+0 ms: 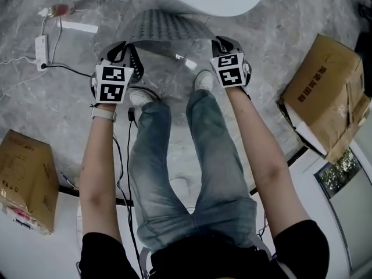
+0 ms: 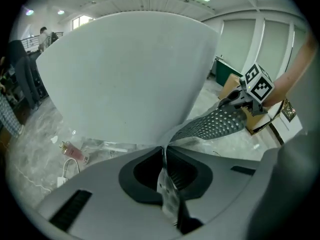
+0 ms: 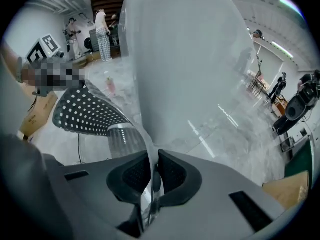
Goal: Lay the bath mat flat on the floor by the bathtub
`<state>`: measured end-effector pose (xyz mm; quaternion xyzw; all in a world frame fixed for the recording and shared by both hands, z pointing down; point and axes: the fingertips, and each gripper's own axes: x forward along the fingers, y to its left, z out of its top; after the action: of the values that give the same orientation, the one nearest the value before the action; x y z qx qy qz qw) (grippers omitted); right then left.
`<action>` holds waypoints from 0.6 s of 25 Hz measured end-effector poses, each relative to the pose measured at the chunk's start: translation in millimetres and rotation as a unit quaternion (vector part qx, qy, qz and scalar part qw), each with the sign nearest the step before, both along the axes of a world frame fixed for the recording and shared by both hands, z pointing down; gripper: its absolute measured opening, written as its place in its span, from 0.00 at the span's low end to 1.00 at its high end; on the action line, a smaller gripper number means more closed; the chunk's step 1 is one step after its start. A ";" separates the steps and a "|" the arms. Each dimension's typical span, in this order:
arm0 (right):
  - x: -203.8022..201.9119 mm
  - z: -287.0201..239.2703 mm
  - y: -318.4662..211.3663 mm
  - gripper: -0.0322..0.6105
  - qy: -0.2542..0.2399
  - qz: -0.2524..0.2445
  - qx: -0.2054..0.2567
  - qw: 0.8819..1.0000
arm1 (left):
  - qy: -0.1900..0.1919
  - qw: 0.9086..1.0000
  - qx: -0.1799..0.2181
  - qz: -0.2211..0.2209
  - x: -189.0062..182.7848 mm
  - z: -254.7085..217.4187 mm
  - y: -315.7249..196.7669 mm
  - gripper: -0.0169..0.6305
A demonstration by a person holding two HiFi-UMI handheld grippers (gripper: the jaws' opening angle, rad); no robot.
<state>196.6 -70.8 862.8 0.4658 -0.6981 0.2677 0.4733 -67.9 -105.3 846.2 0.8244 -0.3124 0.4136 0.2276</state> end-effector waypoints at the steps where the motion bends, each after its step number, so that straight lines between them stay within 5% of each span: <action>1: 1.7 9.0 5.6 0.11 0.004 -0.006 -0.010 1.000 | 0.000 1.000 0.000 -0.001 1.6 7.5 5.2 0.07; 9: -4.4 47.1 69.8 0.12 0.016 -0.073 -0.059 0.995 | 0.003 0.999 -0.036 -0.009 4.0 49.0 81.1 0.07; 15: -16.7 88.8 128.5 0.12 0.022 -0.128 -0.133 0.983 | -0.034 0.996 -0.084 0.023 -17.2 102.2 165.8 0.08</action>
<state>179.8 57.7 951.6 0.3116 -0.6995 0.2851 0.5765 -85.1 60.5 948.4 0.7949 -0.2648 0.4710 0.2760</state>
